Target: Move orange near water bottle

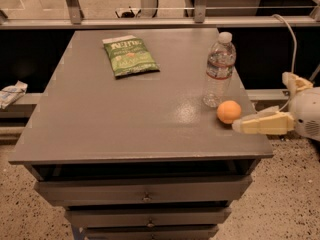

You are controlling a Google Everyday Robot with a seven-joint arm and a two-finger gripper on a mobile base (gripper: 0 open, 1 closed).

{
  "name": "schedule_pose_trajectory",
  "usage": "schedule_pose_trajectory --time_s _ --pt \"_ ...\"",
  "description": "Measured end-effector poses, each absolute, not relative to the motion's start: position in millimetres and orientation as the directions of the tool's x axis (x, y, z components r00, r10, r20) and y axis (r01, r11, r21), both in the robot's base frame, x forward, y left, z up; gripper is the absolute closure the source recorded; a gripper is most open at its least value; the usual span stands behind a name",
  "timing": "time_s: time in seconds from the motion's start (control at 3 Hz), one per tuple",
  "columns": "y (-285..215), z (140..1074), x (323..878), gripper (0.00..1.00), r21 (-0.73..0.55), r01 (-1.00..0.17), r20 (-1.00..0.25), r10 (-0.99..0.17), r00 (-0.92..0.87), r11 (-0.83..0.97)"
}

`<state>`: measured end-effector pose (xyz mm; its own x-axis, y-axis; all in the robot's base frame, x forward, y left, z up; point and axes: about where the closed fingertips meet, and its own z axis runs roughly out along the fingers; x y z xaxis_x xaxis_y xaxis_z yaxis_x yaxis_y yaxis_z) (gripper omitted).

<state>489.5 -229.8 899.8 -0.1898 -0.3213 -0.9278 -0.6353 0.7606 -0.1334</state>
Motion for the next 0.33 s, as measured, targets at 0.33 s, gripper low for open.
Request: schedule_pose_trajectory --time_s 0.33 --pt "-215.1 914.9 478.1 0.0 -0.13 -0.695 -0.93 -0.33 -0.161 0.707"
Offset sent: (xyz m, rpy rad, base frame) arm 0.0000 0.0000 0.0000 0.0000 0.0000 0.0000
